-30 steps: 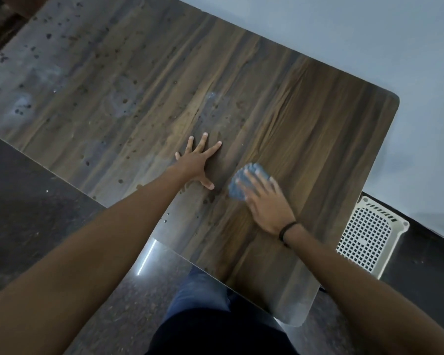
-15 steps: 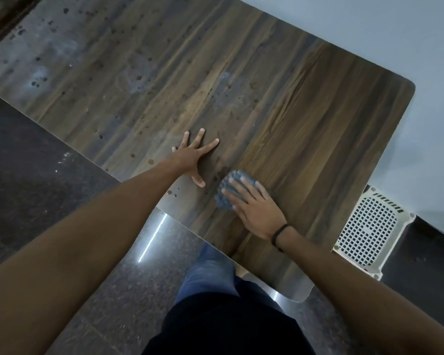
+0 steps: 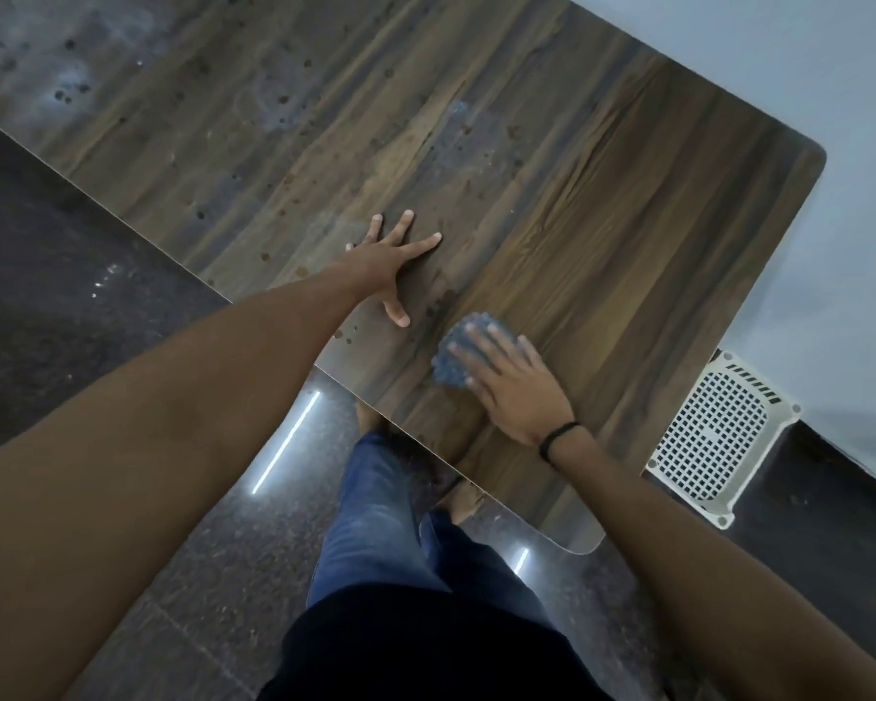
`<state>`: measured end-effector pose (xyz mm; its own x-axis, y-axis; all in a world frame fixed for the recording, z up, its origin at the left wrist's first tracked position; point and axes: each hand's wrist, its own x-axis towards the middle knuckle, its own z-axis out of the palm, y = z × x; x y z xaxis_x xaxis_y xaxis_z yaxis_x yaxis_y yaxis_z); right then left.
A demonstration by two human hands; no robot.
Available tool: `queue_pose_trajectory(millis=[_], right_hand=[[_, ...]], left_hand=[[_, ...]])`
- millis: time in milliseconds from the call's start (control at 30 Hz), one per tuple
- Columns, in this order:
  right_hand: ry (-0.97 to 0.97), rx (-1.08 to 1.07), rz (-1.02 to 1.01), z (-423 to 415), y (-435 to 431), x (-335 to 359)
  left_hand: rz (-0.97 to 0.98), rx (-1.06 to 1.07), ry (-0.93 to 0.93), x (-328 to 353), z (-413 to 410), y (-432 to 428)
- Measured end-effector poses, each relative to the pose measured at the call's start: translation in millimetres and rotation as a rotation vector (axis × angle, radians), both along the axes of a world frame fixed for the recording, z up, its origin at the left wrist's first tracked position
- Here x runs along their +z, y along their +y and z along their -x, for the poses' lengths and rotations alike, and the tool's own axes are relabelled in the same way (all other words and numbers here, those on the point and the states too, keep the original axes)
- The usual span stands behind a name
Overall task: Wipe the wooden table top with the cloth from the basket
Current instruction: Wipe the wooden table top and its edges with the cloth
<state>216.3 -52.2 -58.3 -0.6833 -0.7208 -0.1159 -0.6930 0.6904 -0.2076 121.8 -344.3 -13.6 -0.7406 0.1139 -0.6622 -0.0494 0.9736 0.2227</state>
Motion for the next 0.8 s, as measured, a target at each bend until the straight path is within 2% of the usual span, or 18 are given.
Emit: queue_pose_trajectory(millis=[67, 133, 267, 333, 367, 467, 500, 533, 633, 700, 733, 800], right_hand=[[-0.03, -0.29, 0.02, 11, -11, 2], [-0.015, -0.408, 0.05, 1, -41, 3], [0.016, 0.046, 0.023, -53, -40, -6], [0.048, 0.149, 0.02, -51, -15, -3], [0.056, 0.119, 0.015, -46, -9, -3], [0.026, -0.231, 0.048, -40, -25, 1], [0.015, -0.269, 0.066, -45, -38, 1], [0.008, -0.206, 0.065, -55, -48, 0], [0.027, 0.161, 0.062, -71, -29, -6], [0.055, 0.261, 0.043, -52, -5, -3], [0.061, 0.216, 0.019, -38, 0, -1], [0.018, -0.084, 0.017, -12, -8, 0]], left_hand=[[-0.001, -0.003, 0.008, 1, -2, 1], [0.011, -0.001, 0.026, 5, -7, 4], [0.01, 0.013, 0.034, 7, -31, -4], [0.003, 0.029, 0.006, 4, -40, -15], [0.002, 0.033, 0.002, 1, -44, -20], [0.004, 0.025, 0.0, -3, -44, -24], [0.002, 0.021, -0.008, -3, -42, -24], [0.001, 0.011, -0.019, -2, -39, -24], [0.002, -0.004, -0.04, 2, -29, -35], [0.033, 0.018, -0.016, 0, -25, -50], [0.052, 0.037, -0.012, -1, -26, -56], [0.07, 0.058, -0.026, -3, -29, -65]])
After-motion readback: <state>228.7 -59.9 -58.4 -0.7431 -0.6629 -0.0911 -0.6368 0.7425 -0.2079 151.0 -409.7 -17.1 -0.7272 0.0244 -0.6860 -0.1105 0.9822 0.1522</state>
